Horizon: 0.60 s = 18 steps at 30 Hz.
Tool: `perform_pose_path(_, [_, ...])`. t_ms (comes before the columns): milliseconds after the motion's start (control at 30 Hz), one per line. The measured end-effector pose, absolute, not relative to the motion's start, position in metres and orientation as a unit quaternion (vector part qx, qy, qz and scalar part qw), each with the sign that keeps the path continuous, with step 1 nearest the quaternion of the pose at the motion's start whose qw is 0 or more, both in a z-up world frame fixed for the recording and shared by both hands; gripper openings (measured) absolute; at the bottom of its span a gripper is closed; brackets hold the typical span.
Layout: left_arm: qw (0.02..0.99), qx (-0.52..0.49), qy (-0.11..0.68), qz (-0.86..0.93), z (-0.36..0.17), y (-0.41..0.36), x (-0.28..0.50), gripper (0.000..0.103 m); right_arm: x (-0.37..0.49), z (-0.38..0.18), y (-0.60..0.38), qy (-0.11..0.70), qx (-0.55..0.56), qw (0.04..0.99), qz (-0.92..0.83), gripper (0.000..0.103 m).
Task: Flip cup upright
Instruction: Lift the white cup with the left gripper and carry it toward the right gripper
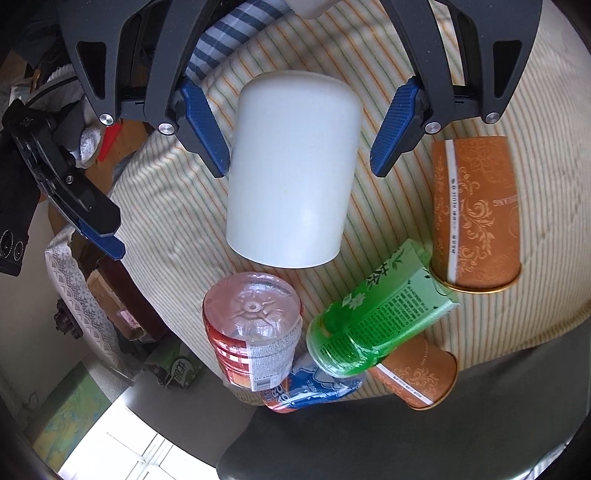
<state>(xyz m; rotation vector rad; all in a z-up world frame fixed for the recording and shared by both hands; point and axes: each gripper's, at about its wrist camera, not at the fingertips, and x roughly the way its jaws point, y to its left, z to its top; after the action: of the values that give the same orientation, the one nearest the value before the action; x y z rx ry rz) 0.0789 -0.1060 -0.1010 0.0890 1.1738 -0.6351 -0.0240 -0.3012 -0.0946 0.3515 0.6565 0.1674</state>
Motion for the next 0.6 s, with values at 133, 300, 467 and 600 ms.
perform_pose_path(133, [0.799, 0.048, 0.525, -0.289, -0.091, -0.100, 0.072, 0.079, -0.018, -0.101, -0.301, 0.341, 0.198, 0.914, 0.092, 0.103])
perform_pose_path(300, [0.823, 0.046, 0.495, -0.274, -0.077, -0.089, 0.062, 0.079, -0.013, -0.105, -0.296, 0.354, 0.215, 0.905, 0.101, 0.103])
perform_pose_path(467, [0.849, 0.047, 0.460, -0.256, -0.062, -0.078, 0.048, 0.079, -0.005, -0.107, -0.286, 0.368, 0.226, 0.894, 0.117, 0.103])
perform_pose_path(600, [0.860, 0.048, 0.444, -0.246, -0.058, -0.072, 0.038, 0.079, 0.006, -0.114, -0.281, 0.391, 0.268, 0.870, 0.137, 0.103])
